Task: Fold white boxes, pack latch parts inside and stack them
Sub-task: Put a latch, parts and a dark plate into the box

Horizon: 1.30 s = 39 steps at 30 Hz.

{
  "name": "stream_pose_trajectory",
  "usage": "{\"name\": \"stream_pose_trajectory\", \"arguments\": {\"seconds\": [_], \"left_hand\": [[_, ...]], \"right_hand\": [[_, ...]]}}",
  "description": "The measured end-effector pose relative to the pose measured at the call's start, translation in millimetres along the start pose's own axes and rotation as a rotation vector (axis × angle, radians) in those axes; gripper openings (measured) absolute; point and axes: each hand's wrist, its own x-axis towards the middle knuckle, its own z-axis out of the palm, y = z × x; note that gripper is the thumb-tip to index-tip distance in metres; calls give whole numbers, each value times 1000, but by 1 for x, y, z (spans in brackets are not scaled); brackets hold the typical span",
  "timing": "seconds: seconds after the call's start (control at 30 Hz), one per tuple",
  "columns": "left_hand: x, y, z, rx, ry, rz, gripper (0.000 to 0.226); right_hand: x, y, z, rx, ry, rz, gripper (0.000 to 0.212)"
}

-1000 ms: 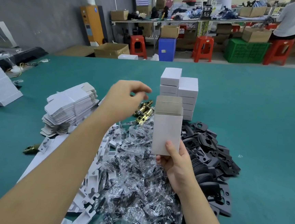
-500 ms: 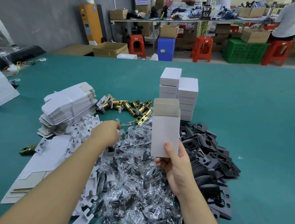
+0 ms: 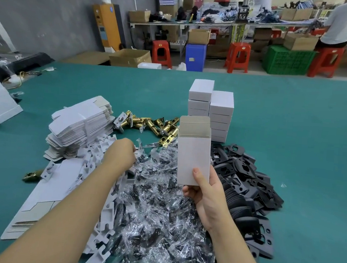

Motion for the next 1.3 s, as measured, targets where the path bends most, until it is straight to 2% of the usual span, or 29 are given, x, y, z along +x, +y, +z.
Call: {"name": "stream_pose_trajectory", "arguments": {"seconds": [0.23,0.4,0.53,0.7,0.83,1.03,1.17,1.3], "left_hand": [[-10,-4,-29,-148,72,2,16],[-26,3,-57,-600,70,48,9],[-46,16,-89,-804,156,173,7],[-67,46,-120,-904,262,427,8],[-71,74,-116,-797,261,538,11],[-70,91,-96,-580,327,567,6],[-75,97,-93,-481,287,585,2],[-78,99,-98,-307,178,633,11]], "right_hand": [[1,0,0,-8,-24,0,55],[0,0,1,-8,-15,-1,56],[-1,0,1,-29,-12,-3,40],[-3,-2,4,-66,-25,-3,34],[-4,-3,5,-86,-42,-6,34],[-7,-7,7,-76,-82,-18,37],[-7,-8,8,-73,-92,-23,37],[-8,-9,8,-45,-72,-18,35]]}}
